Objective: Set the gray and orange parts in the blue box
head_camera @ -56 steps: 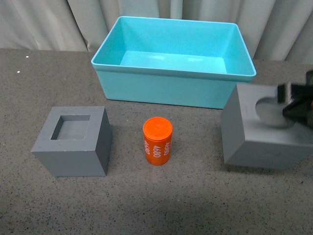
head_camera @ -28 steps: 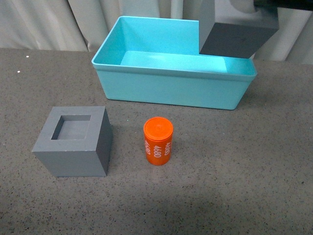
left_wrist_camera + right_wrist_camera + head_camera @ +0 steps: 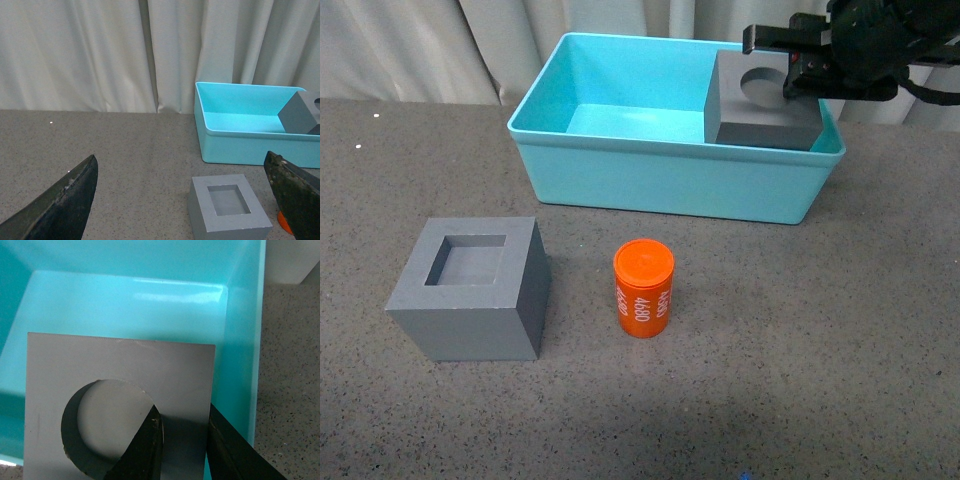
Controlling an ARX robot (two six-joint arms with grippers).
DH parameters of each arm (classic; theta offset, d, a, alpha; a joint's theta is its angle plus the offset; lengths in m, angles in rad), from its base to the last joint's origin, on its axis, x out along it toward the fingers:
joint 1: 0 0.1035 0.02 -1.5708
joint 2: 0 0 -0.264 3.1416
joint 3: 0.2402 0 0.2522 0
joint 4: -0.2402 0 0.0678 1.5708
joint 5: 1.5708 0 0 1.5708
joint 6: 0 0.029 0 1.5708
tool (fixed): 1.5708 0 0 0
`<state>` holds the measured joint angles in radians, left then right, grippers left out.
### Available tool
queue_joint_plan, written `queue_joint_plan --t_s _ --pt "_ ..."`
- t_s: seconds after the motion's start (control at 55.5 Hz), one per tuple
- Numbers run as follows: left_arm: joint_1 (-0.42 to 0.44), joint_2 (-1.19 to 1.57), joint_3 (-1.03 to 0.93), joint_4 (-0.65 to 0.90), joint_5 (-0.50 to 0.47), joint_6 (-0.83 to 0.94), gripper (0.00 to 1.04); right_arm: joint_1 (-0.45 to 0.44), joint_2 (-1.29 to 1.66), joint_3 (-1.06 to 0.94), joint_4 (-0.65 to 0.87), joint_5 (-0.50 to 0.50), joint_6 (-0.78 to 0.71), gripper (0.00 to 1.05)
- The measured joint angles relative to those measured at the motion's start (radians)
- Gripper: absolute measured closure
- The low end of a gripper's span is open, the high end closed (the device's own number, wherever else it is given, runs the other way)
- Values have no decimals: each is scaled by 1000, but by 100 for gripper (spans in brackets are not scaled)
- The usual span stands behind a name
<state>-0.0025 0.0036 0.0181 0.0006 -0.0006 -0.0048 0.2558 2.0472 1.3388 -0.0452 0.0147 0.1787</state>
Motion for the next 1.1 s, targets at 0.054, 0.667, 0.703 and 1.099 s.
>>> queue_joint_plan --t_s 0.054,0.667,0.703,1.099 --pt "0 0 0 0 0 0 7 0 24 24 -26 2 7 87" --pt "0 0 0 0 0 0 7 -6 169 183 -162 19 35 76" --pt "0 0 0 0 0 0 7 -6 169 184 -161 18 36 71" --pt "0 0 0 0 0 0 7 -2 13 7 93 31 21 12"
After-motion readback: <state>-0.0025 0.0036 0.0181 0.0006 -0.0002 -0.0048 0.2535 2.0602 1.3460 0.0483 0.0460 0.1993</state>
